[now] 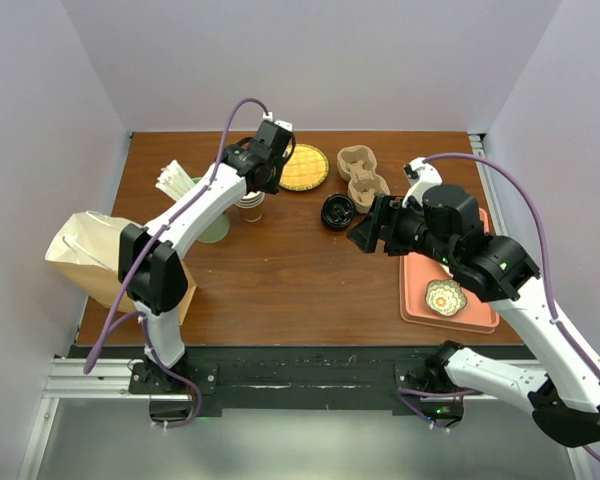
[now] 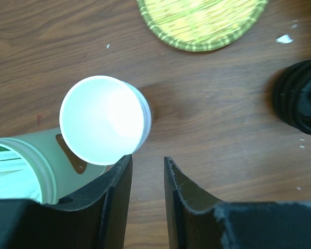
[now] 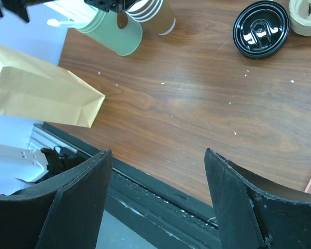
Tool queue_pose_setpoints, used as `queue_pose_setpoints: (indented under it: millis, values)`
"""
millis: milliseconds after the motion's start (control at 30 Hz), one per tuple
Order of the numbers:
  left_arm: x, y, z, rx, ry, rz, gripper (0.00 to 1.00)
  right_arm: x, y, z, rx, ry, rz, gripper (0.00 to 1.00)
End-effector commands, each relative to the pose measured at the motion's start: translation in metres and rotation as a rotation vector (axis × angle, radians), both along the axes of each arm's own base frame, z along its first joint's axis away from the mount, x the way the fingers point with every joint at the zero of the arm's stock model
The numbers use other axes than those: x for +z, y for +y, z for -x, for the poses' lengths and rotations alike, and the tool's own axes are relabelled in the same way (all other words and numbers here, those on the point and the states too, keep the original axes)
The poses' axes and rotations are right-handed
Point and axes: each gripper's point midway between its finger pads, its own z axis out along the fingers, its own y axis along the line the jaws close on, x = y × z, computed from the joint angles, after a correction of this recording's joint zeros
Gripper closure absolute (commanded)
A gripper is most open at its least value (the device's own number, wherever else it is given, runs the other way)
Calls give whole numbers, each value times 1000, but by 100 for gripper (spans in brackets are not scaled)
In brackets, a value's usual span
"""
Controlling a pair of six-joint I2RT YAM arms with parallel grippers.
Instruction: Pack the takeout coffee
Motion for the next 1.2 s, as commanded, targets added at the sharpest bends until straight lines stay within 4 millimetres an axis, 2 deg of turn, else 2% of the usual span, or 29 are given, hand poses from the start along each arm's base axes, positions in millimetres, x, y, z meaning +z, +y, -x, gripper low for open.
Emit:
queue_pose_setpoints:
  millis: [0,33,333,567,967,1167]
  values:
    - [17,14,-15,0,-43,-62,66,18,1,-1,37,-69,1,24]
    - [13,19,-18,6,-36,-66,66,17,1,-2,35,-66,4,24]
    - [-17,16,-23,-59,23,-87,65,15,-1,-6,28,-77,30,24]
    - [-31,15,-29,-71,44,-89,69,19,8,-14,38,-87,18,24]
    - [-46,18,-33,-76,73,-88,77,18,14,-17,48,-82,13,24]
    - [-46,18,-34,-85,73,-81,83,16,16,-20,50,-74,17,24]
